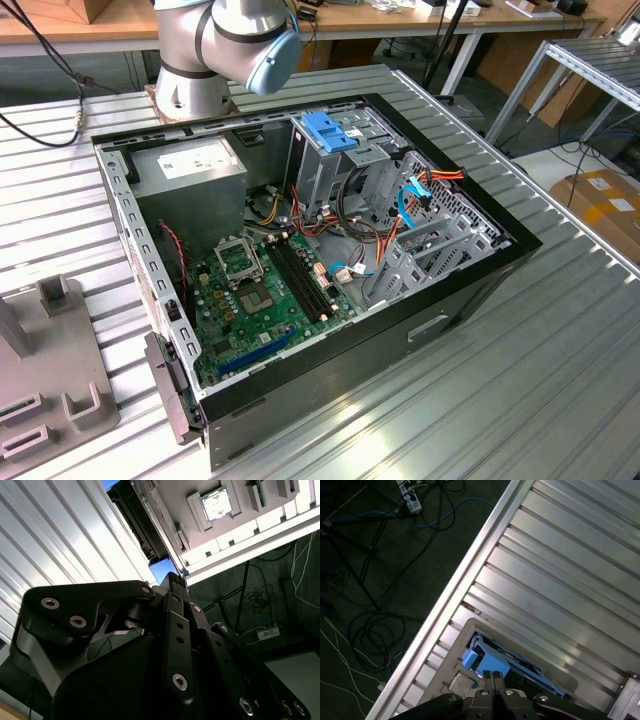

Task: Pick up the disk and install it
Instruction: 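Pick up the disk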

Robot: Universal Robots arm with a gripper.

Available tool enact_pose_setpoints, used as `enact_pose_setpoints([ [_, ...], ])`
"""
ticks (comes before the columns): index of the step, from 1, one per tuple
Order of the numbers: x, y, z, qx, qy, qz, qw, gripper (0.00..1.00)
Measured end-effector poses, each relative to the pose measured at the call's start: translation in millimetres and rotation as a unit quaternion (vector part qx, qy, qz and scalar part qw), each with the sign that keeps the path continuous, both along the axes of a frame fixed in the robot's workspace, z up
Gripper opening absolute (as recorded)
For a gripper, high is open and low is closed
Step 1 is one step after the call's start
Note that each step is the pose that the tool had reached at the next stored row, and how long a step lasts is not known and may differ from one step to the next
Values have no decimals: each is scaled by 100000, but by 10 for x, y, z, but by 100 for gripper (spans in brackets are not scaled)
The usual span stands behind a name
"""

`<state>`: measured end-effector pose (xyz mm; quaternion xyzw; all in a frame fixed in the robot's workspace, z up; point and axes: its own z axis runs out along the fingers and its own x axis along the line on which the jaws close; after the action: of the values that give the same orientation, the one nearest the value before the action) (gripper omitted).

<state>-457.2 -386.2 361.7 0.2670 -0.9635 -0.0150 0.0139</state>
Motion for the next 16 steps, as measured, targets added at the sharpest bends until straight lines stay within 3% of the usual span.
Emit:
enact_pose_setpoints([
  [8,0,0,0,2,-2,1465,99989,11],
  [16,0,0,0,3,-4,4591,99895,11],
])
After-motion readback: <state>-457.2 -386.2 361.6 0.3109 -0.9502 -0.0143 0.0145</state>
